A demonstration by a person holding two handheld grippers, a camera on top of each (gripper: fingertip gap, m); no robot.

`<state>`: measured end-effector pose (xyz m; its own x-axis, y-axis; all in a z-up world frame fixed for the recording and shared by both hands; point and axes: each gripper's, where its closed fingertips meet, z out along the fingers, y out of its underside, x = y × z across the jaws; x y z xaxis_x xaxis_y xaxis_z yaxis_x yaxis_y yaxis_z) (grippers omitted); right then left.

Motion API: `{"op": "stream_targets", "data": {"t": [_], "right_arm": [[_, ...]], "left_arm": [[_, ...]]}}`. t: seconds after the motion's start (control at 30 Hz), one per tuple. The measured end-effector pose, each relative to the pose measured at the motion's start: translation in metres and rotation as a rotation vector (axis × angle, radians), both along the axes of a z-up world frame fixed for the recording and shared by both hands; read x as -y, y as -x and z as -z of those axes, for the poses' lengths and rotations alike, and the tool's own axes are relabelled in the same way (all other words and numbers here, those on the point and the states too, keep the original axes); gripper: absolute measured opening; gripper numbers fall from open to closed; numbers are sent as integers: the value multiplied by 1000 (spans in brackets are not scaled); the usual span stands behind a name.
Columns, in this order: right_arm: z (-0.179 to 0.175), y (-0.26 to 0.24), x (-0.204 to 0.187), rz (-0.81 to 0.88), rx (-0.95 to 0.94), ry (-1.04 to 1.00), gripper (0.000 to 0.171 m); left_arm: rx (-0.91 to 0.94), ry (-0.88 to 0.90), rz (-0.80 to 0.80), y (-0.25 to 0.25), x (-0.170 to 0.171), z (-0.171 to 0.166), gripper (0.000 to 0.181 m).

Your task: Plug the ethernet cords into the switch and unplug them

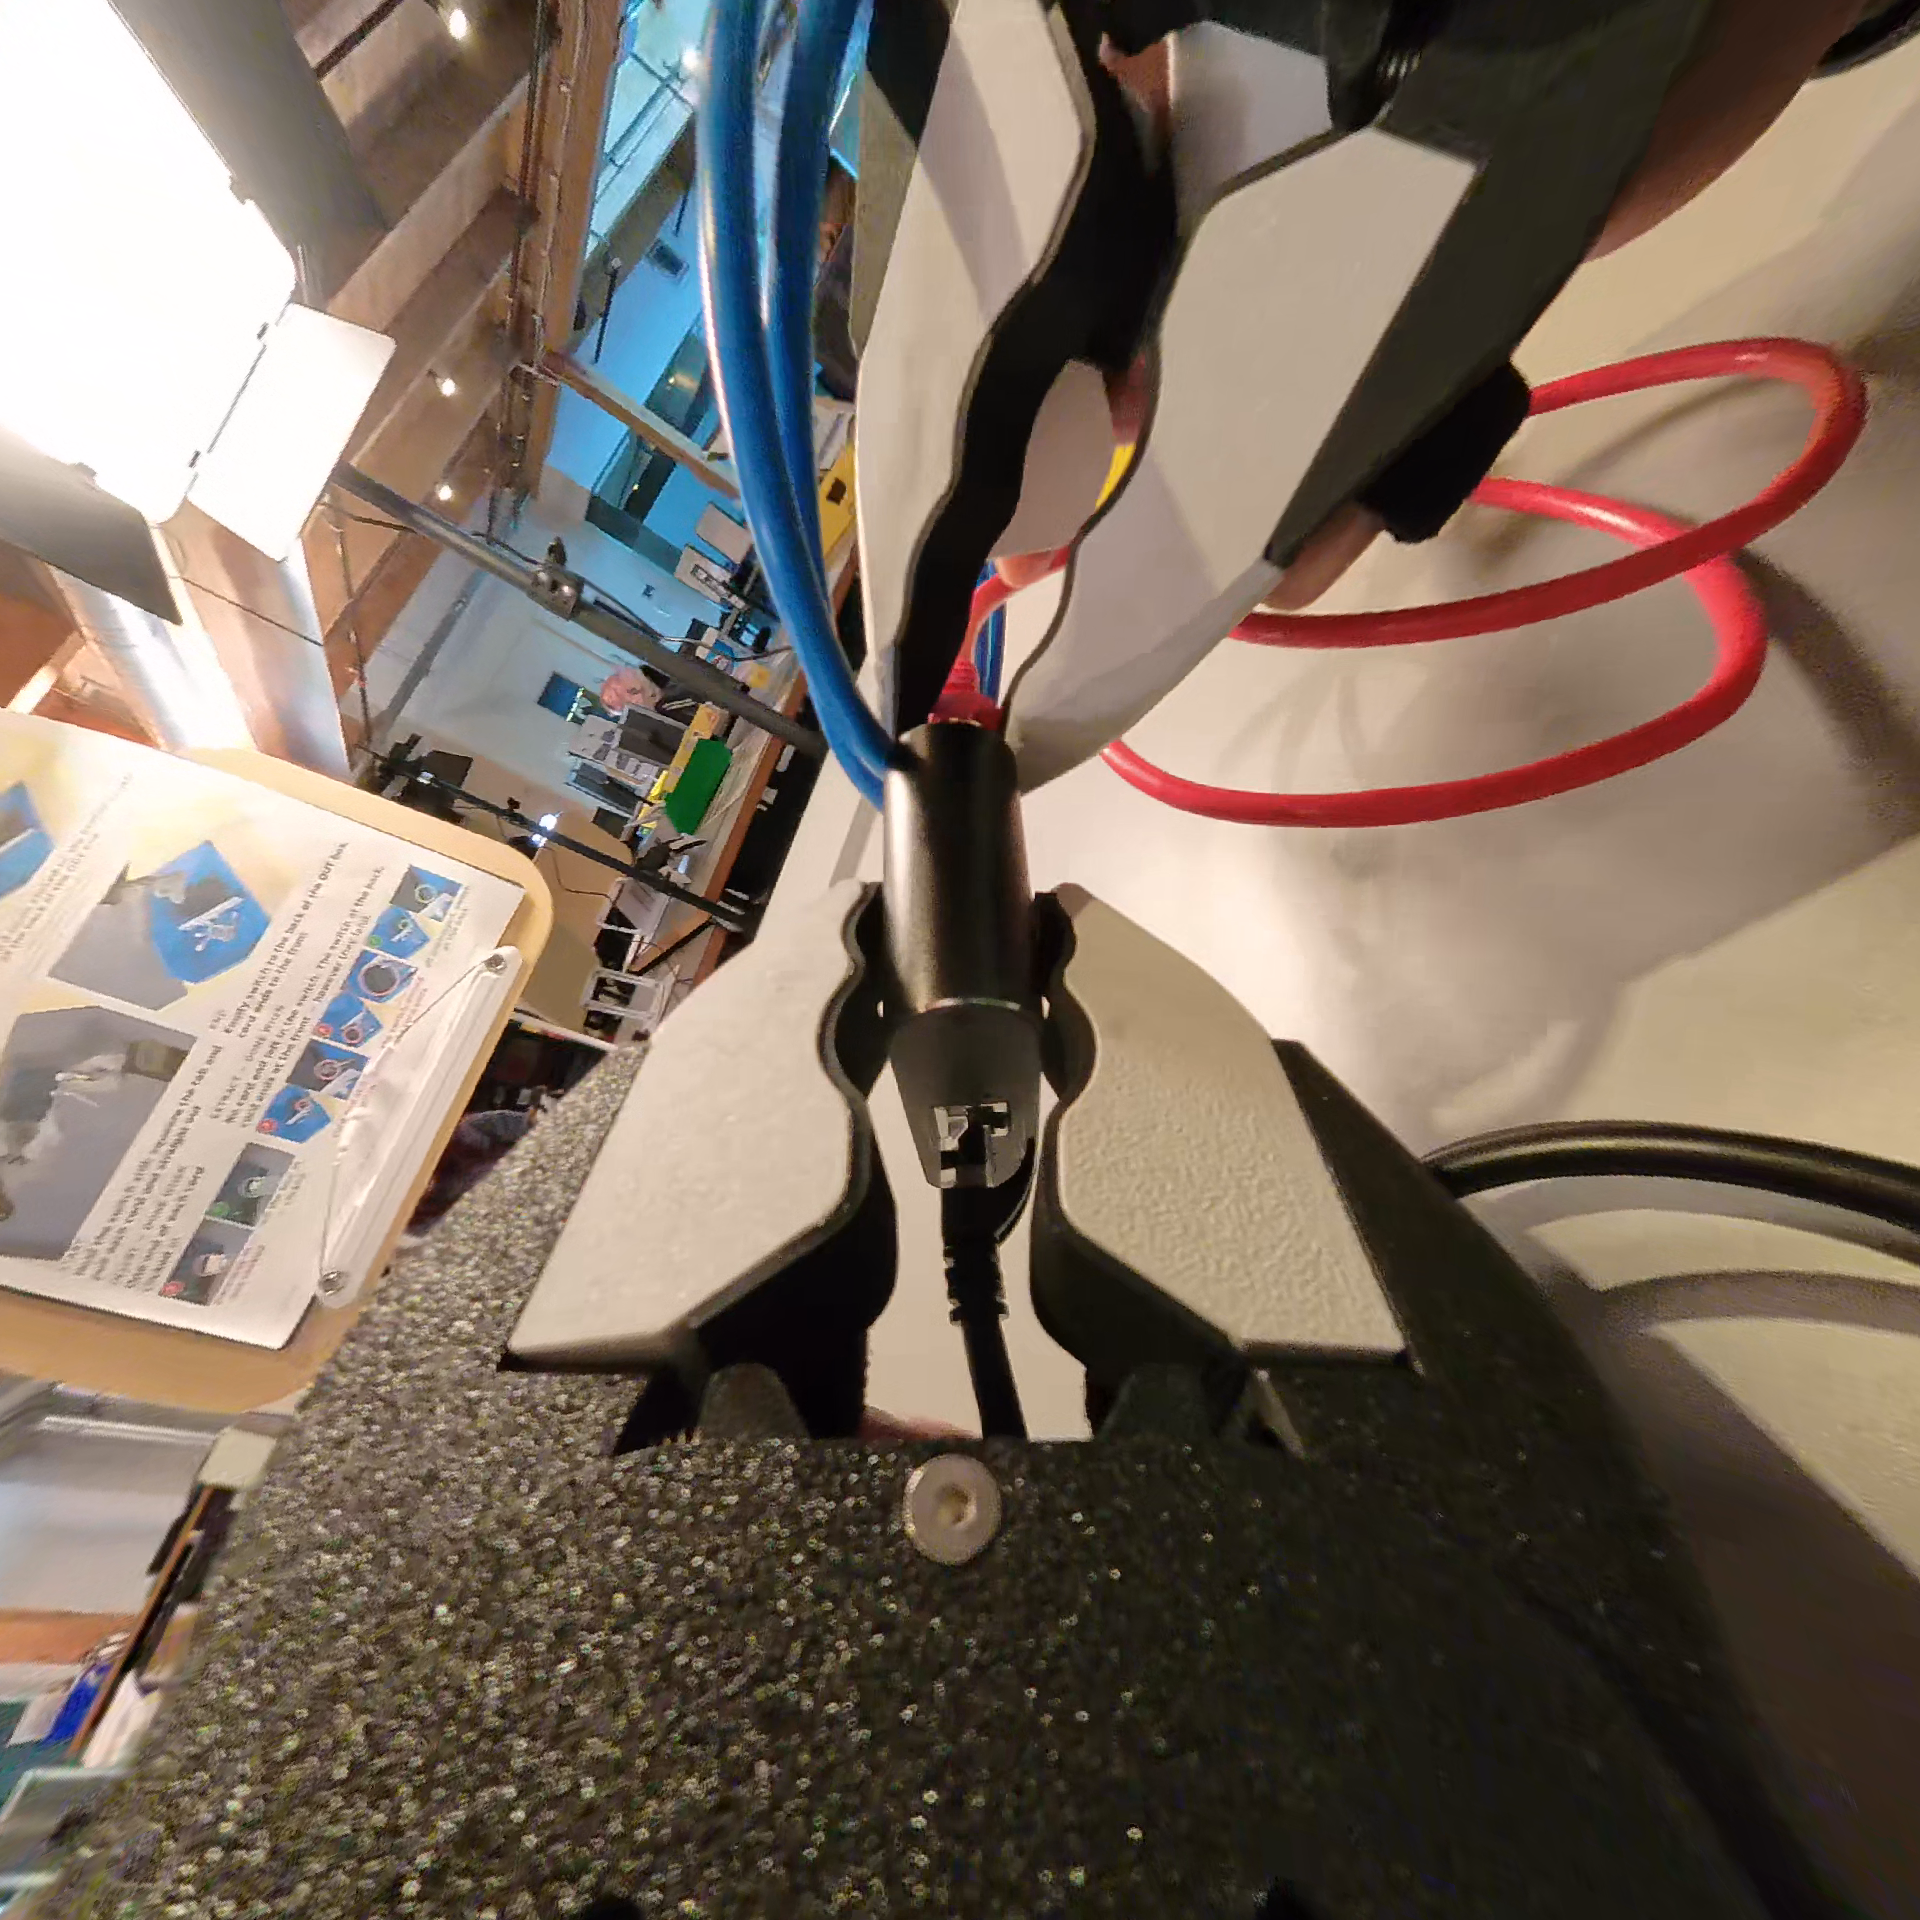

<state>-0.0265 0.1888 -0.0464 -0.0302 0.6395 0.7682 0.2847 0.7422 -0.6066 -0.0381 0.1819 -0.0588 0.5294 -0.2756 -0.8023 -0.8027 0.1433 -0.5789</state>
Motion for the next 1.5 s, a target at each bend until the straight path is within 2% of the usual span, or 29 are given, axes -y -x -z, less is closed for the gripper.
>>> {"op": "stream_targets", "data": {"t": [0.03,0.2,0.43,0.57,0.7,0.77,1.0,1.1,1.23,1.5], "right_arm": [[0,-1,0,1,2,-34,17],[-3,-3,1,38,-3,-194,16],[-8,-4,1,-3,-34,16,17],[-7,-5,0,-3,-27,-6,17],[-3,-6,-1,47,13,-244,16],[-7,-5,2,37,-14,-183,16],[-10,-6,1,6,-45,1,17],[-10,-8,2,-16,-32,-46,16],[-5,-14,8,-65,9,-219,16],[1,-20,6,-72,15,-252,18]], "left_arm": [[5,4,7,-1,0,0,28],[-56,-52,-13,-2,1,-3,28],[-151,-130,-59,-3,2,-9,28],[-173,-137,-63,-3,1,-8,28],[-85,-71,-16,-4,1,-2,27],[-32,-66,4,-5,3,-5,27],[-70,-103,-30,-5,2,-10,27],[-7,-60,10,-8,3,-9,27],[26,-11,72,-14,7,-2,28],[42,-2,94,-15,9,1,27]]}}
